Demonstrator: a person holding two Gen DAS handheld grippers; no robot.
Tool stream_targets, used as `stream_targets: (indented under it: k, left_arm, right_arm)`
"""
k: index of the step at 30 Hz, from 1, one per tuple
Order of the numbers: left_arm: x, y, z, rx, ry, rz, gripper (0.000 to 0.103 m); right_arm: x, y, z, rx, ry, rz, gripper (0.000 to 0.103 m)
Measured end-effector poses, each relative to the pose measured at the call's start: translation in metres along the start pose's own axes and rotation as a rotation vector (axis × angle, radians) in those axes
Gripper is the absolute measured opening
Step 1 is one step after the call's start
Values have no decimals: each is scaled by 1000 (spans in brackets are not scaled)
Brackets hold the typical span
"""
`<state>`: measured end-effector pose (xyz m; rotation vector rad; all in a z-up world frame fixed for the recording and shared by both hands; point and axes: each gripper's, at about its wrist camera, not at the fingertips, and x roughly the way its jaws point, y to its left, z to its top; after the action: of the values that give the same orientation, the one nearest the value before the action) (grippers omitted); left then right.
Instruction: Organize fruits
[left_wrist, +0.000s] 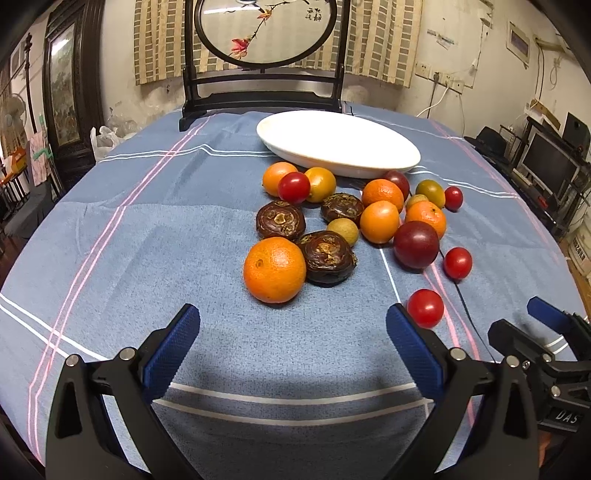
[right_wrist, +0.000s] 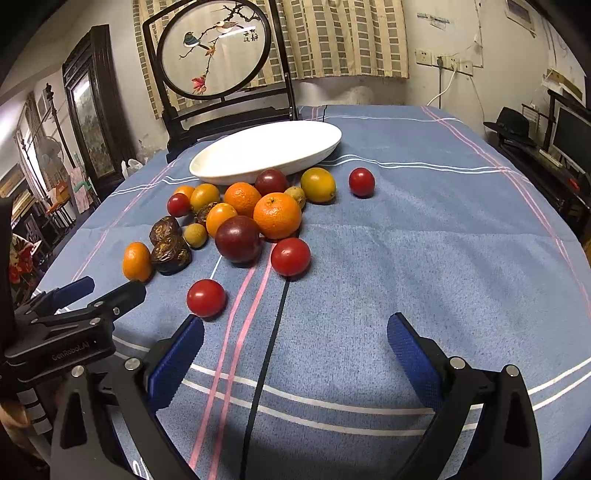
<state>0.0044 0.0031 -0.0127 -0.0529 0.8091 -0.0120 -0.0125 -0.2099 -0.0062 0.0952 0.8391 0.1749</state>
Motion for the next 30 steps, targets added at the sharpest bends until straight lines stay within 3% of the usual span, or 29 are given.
stream_targets:
  k: [14, 30]
  left_arm:
    - [2, 2, -1, -14, 6, 8, 99]
    - [3, 2, 0, -11, 6, 11, 99]
  right_arm:
    - [-2, -17, -2, 114, -27, 60, 100]
    - [4, -13, -1, 92, -4, 49, 100]
